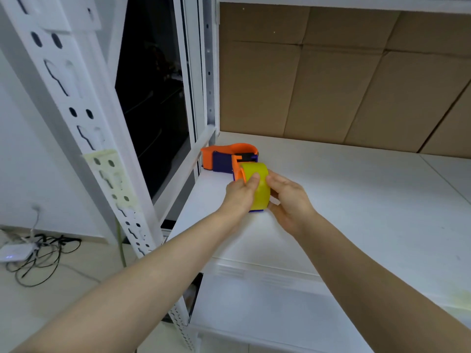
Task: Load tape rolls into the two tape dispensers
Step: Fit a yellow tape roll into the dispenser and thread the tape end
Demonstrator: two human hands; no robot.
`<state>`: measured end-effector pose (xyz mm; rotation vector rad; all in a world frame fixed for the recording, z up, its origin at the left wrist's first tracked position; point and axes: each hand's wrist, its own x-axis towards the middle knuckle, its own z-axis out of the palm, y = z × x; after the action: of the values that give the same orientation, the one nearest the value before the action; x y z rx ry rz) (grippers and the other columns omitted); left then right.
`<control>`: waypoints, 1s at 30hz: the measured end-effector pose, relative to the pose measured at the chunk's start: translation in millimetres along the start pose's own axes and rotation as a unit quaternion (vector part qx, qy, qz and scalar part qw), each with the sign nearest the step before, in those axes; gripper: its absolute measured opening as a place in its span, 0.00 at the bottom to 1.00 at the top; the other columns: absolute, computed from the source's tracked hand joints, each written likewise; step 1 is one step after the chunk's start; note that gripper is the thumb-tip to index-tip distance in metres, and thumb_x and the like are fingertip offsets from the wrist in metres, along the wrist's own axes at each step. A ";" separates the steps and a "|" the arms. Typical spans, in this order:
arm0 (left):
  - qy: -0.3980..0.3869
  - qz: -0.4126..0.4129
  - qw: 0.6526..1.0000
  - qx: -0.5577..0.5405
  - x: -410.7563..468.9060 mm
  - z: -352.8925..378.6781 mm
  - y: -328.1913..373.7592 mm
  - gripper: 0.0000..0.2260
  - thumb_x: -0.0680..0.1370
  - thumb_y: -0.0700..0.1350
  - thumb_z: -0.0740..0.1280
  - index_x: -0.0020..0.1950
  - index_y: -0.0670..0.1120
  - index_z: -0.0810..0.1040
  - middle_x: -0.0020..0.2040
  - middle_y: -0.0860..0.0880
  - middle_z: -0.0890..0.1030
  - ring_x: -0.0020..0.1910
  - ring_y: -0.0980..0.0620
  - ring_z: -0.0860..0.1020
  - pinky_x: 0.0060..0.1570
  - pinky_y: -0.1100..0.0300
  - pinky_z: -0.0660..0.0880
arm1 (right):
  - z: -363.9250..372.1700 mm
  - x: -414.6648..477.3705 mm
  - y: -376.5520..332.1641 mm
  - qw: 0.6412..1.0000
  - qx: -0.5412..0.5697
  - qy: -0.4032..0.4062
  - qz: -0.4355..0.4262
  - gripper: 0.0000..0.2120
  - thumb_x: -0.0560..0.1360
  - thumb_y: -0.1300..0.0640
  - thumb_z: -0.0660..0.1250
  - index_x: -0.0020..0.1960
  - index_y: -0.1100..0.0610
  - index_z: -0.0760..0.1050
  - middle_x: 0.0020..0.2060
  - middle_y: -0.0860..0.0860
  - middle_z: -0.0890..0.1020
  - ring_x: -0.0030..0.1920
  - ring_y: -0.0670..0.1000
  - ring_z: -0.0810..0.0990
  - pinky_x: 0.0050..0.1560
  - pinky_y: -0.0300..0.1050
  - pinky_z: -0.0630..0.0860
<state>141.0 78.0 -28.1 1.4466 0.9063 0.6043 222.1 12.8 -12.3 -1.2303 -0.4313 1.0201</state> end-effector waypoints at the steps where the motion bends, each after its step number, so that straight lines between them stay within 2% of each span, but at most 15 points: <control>1: 0.023 0.007 0.999 0.029 0.6 1.1 -2.3 0.27 0.74 0.60 0.59 0.69 0.46 0.70 0.67 0.41 0.72 0.63 0.44 0.75 0.63 0.47 0.73 | -1.8 -0.7 1.0 1.000 0.000 -0.005 0.009 0.15 0.79 0.62 0.58 0.64 0.60 0.73 0.54 0.56 0.82 0.46 0.49 0.81 0.43 0.46 0.81; 3: 0.083 0.023 0.988 0.128 -0.2 1.1 -2.1 0.27 0.77 0.58 0.59 0.70 0.44 0.68 0.70 0.42 0.65 0.68 0.44 0.68 0.67 0.47 0.67 | -5.5 -1.1 3.0 1.000 0.001 -0.013 0.021 0.16 0.78 0.63 0.58 0.64 0.60 0.74 0.54 0.57 0.82 0.48 0.52 0.82 0.43 0.49 0.81; 4: 0.096 0.031 0.983 0.152 -0.5 0.5 -1.8 0.24 0.79 0.55 0.58 0.70 0.43 0.68 0.69 0.42 0.65 0.68 0.43 0.68 0.68 0.47 0.67 | -7.2 -1.0 4.0 1.000 -0.001 -0.021 0.021 0.16 0.78 0.64 0.58 0.64 0.60 0.74 0.52 0.56 0.83 0.48 0.52 0.82 0.42 0.48 0.82; 6: 0.048 0.031 0.995 0.078 -1.4 -2.3 0.4 0.19 0.81 0.50 0.56 0.69 0.44 0.69 0.66 0.42 0.72 0.64 0.43 0.73 0.64 0.49 0.71 | -9.7 -0.9 5.6 0.999 -0.020 -0.029 0.007 0.15 0.78 0.64 0.59 0.63 0.61 0.74 0.49 0.55 0.83 0.46 0.52 0.83 0.42 0.46 0.83; 9: -0.001 -0.015 0.997 -0.080 -7.2 -9.6 7.2 0.13 0.80 0.43 0.55 0.63 0.43 0.71 0.55 0.41 0.78 0.48 0.46 0.78 0.47 0.54 0.75 | -9.9 1.8 7.0 0.997 -0.076 -0.016 -0.021 0.15 0.78 0.62 0.61 0.63 0.63 0.75 0.53 0.58 0.82 0.47 0.52 0.83 0.45 0.43 0.82; 11: -0.012 -0.003 0.997 -0.079 -8.9 -13.3 6.7 0.12 0.79 0.40 0.56 0.60 0.43 0.72 0.50 0.43 0.78 0.44 0.49 0.77 0.44 0.56 0.75 | -8.1 4.6 6.7 0.995 -0.099 -0.002 -0.033 0.14 0.78 0.60 0.62 0.61 0.64 0.75 0.54 0.60 0.81 0.46 0.53 0.82 0.46 0.44 0.81; 14: -0.008 0.014 0.997 -0.074 -12.5 -13.5 7.3 0.09 0.78 0.42 0.58 0.56 0.44 0.73 0.51 0.42 0.78 0.47 0.46 0.78 0.52 0.50 0.76 | -3.1 9.5 3.3 0.993 -0.114 0.021 -0.018 0.17 0.76 0.53 0.64 0.59 0.64 0.76 0.53 0.60 0.82 0.49 0.55 0.82 0.50 0.49 0.81; 17: 0.000 -0.007 0.998 -0.067 -15.6 -12.7 9.2 0.21 0.69 0.49 0.58 0.57 0.41 0.75 0.56 0.35 0.78 0.55 0.38 0.77 0.59 0.42 0.73 | 2.6 15.8 1.7 0.987 -0.157 0.039 -0.001 0.21 0.75 0.47 0.65 0.59 0.62 0.76 0.53 0.58 0.82 0.54 0.57 0.81 0.55 0.53 0.79; 18: -0.002 -0.010 0.998 -0.065 -14.4 -12.9 8.2 0.22 0.68 0.50 0.58 0.57 0.40 0.75 0.56 0.35 0.78 0.56 0.37 0.77 0.59 0.41 0.73 | 4.0 17.1 3.0 0.985 -0.168 0.041 -0.006 0.21 0.75 0.47 0.65 0.59 0.62 0.76 0.54 0.59 0.81 0.54 0.58 0.81 0.56 0.55 0.79; 19: -0.002 -0.006 0.998 -0.059 -13.8 -12.4 7.0 0.19 0.69 0.50 0.57 0.54 0.41 0.75 0.54 0.35 0.79 0.54 0.38 0.78 0.57 0.43 0.74 | 5.0 18.4 4.6 0.983 -0.177 0.042 -0.015 0.20 0.75 0.47 0.65 0.59 0.62 0.76 0.55 0.59 0.81 0.54 0.59 0.81 0.58 0.56 0.78; 21: 0.014 -0.002 0.999 -0.046 -12.5 -12.7 7.3 0.08 0.76 0.47 0.56 0.44 0.44 0.72 0.44 0.41 0.77 0.45 0.45 0.76 0.46 0.52 0.74 | 4.7 17.8 6.8 0.982 -0.179 0.034 -0.038 0.17 0.76 0.50 0.65 0.57 0.63 0.78 0.53 0.59 0.82 0.53 0.59 0.81 0.58 0.56 0.78; 22: 0.022 -0.004 0.999 -0.042 -10.8 -12.7 7.1 0.09 0.79 0.45 0.55 0.41 0.45 0.70 0.42 0.44 0.75 0.43 0.47 0.74 0.43 0.55 0.72 | 3.3 16.5 7.8 0.983 -0.176 0.027 -0.051 0.16 0.76 0.53 0.65 0.56 0.64 0.78 0.52 0.59 0.83 0.52 0.58 0.82 0.58 0.54 0.78; 27: 0.043 -0.026 0.997 -0.065 -4.0 -12.0 7.4 0.11 0.80 0.44 0.53 0.40 0.47 0.69 0.41 0.44 0.73 0.41 0.47 0.73 0.46 0.54 0.71 | -9.6 6.0 17.2 0.959 -0.248 -0.022 -0.136 0.12 0.75 0.61 0.66 0.57 0.63 0.79 0.53 0.60 0.80 0.52 0.58 0.81 0.55 0.46 0.78; 30: 0.038 -0.015 0.998 -0.047 -3.1 -12.2 6.3 0.10 0.79 0.45 0.53 0.41 0.46 0.69 0.43 0.42 0.72 0.44 0.46 0.72 0.46 0.53 0.70 | -10.9 7.9 11.8 0.977 -0.196 -0.038 -0.076 0.14 0.74 0.58 0.67 0.57 0.63 0.78 0.52 0.58 0.82 0.51 0.56 0.82 0.56 0.48 0.79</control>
<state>130.4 82.8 -20.2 1.3314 0.9454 0.6732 229.7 13.0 -28.5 -1.4847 -0.8041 0.8758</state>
